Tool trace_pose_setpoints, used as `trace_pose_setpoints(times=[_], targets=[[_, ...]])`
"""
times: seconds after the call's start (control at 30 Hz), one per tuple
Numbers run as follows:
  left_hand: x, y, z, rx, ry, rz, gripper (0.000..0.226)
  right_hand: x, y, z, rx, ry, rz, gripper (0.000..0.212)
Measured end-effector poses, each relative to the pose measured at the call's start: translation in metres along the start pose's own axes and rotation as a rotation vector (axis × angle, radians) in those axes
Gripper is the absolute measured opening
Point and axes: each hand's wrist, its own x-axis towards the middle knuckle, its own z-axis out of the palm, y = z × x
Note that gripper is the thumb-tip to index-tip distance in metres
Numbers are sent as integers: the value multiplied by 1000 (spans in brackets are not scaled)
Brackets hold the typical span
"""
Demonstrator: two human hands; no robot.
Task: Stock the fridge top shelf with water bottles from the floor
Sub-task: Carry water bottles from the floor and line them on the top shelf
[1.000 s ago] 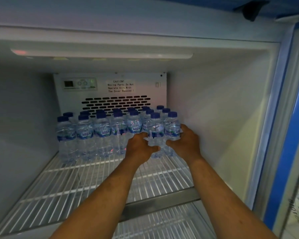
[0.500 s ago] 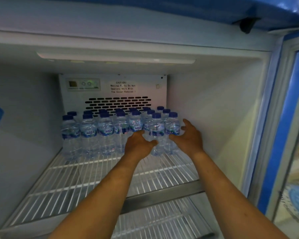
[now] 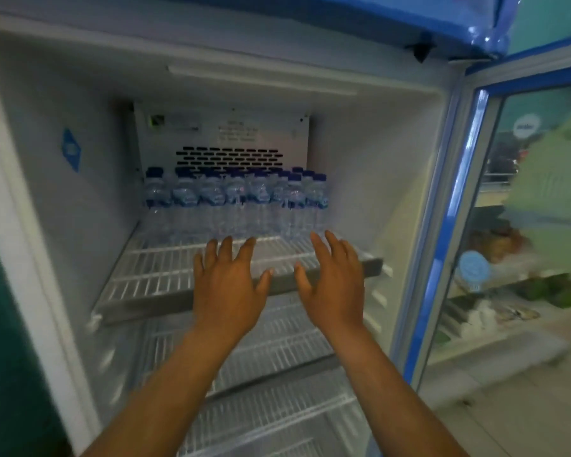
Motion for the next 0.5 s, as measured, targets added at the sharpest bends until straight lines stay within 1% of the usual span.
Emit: trace_pose_setpoints(times=[0.07,0.2,0.3,0.4,0.5], targets=[[-40,-7,-8,36,-12,-9,67,-35,-11,-8,-6,-49,-20,60],[-119,-16,-32,68,38,-32,67,-98,-37,-22,51,-101,-48,60],[-179,-21,-51,110,38,-105,68,-146,-58,-34,113,-140,-58,60],[-247,-26,-70,175,-12,-216,68,-200,-77,-49,156,-223,-90,59],[-322,-38,-90,247,-103,-307,66,-261,-97,-59,178,-324,-111,58]])
